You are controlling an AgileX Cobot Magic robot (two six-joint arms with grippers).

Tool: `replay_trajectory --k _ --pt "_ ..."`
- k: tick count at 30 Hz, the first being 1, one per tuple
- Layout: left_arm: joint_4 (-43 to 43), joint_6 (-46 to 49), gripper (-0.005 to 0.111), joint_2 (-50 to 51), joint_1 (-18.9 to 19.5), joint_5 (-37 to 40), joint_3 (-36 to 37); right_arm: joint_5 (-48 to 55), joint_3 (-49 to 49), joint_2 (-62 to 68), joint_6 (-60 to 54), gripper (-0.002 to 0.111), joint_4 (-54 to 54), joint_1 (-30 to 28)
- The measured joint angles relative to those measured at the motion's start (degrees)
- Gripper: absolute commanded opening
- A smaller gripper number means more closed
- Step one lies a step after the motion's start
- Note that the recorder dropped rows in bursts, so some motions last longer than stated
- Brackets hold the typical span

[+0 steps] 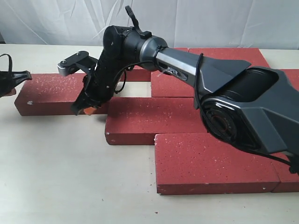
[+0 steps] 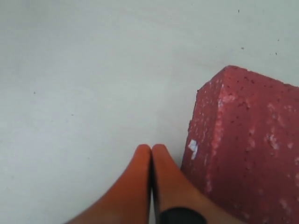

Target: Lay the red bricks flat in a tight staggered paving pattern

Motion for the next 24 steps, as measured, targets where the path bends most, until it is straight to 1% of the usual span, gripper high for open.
replay_trajectory --k 6,16,21,24 --pt "0.0 0.0 0.0 0.0 0.0 0.0 -1.6 -2.9 0.0 0.0 0.0 -0.001 -0.2 0.0" --pt "0.1 2.7 0.0 0.0 0.0 -0.2 -1.7 -6.0 0.0 0.0 0.6 -0.001 -0.2 -0.1" --pt "2.2 3.3 0.0 0.0 0.4 -0.4 -1.7 -1.9 -0.1 -0.7 1.5 -0.001 -0.2 -0.1" --pt "0.7 3.3 0.0 0.0 2.5 0.1 -1.9 2.3 -0.9 -2.6 1.5 -0.001 -0.3 -0.3"
